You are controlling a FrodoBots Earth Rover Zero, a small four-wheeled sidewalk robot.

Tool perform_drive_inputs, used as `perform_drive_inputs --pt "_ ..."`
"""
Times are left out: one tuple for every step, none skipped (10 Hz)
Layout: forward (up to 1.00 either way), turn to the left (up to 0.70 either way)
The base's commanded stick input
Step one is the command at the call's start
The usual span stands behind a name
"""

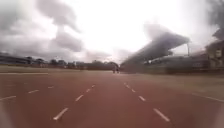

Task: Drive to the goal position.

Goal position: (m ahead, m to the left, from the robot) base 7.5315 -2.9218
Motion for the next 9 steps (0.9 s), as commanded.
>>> perform_drive_inputs --pt "0.85 0.00" --pt "0.85 0.00" --pt "0.85 0.00" --pt "0.85 0.00" --pt "0.85 0.00" --pt "0.85 0.00" --pt "0.85 0.00" --pt "0.85 0.00" --pt "0.85 0.00"
